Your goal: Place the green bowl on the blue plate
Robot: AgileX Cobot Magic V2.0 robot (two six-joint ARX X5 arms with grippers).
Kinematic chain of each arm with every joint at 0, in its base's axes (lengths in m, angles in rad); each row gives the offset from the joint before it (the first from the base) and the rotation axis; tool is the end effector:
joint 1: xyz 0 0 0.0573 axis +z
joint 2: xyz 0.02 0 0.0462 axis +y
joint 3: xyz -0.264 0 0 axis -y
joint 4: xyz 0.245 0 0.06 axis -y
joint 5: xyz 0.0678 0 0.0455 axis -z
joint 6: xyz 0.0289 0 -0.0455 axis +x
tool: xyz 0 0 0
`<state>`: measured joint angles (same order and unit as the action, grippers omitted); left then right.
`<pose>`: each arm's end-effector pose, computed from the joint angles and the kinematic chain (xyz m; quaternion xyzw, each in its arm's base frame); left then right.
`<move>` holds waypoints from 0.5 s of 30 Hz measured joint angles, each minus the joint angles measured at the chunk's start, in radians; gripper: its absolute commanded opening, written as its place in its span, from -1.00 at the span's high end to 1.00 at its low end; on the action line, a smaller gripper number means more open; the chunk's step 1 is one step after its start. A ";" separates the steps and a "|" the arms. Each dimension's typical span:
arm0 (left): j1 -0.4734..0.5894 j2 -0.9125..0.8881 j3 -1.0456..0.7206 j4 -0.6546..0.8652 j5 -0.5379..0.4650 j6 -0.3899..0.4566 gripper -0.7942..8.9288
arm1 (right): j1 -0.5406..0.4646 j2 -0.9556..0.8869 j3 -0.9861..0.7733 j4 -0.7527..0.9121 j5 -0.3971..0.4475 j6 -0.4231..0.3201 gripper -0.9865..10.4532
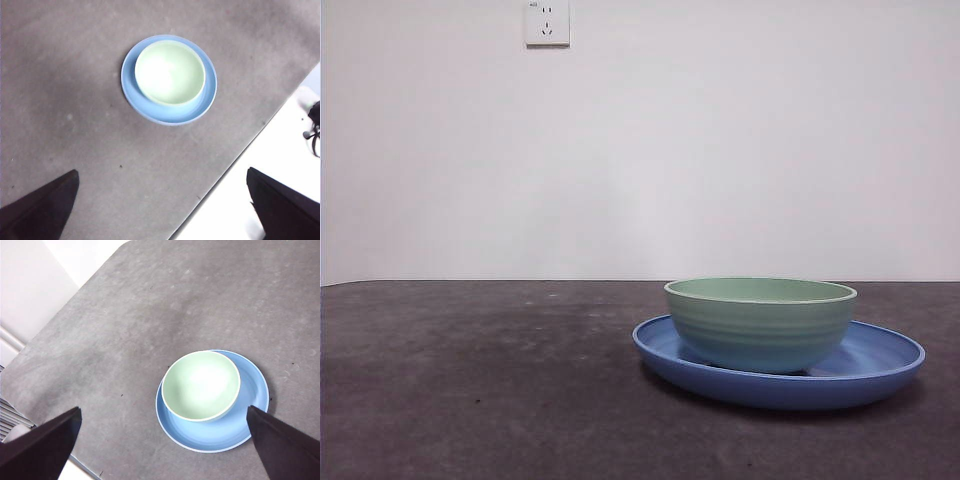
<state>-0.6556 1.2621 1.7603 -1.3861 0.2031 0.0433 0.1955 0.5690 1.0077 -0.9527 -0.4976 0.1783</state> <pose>0.1447 -0.1186 0.4502 0.1141 0.4103 -0.3849 0.8188 0.0710 0.0281 0.3583 0.1191 0.2795 0.3048 0.9026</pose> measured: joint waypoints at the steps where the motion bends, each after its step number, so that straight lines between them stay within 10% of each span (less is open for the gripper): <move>1: 0.003 -0.057 -0.064 0.035 -0.001 0.000 -0.40 | 0.000 0.000 0.000 0.000 0.000 0.000 -0.22; 15: 0.005 -0.706 -0.699 0.259 0.000 -0.012 -0.40 | 0.000 0.000 0.000 0.000 0.000 0.000 -0.22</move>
<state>-0.6502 0.5556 1.0615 -1.1275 0.2031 0.0311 0.1955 0.5690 1.0077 -0.9527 -0.4976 0.1787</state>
